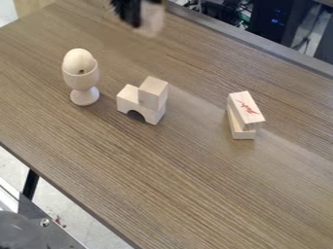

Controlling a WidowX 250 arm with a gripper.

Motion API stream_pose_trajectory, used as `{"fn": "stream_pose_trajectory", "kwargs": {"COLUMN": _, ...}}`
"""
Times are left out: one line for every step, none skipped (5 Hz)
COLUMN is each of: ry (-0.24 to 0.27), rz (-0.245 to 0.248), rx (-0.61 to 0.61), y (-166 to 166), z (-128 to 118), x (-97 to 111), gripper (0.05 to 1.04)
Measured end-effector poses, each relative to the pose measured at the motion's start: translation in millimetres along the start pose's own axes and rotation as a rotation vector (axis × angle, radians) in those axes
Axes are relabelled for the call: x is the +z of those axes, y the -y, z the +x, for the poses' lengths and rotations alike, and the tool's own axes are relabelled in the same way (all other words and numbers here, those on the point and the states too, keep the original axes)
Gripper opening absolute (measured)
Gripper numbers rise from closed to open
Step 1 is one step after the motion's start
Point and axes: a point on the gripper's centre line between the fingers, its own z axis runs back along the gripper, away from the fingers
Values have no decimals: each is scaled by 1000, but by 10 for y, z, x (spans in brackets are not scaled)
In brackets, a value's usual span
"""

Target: Removed the rectangle block from the arch

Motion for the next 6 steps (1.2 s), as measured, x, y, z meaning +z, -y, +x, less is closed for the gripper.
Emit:
{"fn": "stream_pose_trajectory", "kwargs": {"ry": -5, "rz": 7, "rx": -204, "y": 114, "z": -276, "x": -98, "gripper": 564}}
{"fn": "stream_pose_trajectory", "kwargs": {"ry": -20, "rz": 3, "rx": -306, "y": 173, "z": -501, "x": -190, "gripper": 564}}
{"fn": "stream_pose_trajectory", "kwargs": {"ry": -48, "rz": 16, "rx": -384, "y": 190, "z": -788, "x": -285, "gripper": 564}}
{"fn": "stream_pose_trajectory", "kwargs": {"ry": -68, "rz": 41, "rx": -415, "y": 165, "z": -956, "x": -353, "gripper": 564}}
{"fn": "stream_pose_trajectory", "kwargs": {"ry": -69, "rz": 55, "rx": -433, "y": 178, "z": -1108, "x": -419, "gripper": 564}}
{"fn": "stream_pose_trajectory", "kwargs": {"ry": -81, "rz": 70, "rx": -445, "y": 175, "z": -1191, "x": -478, "gripper": 564}}
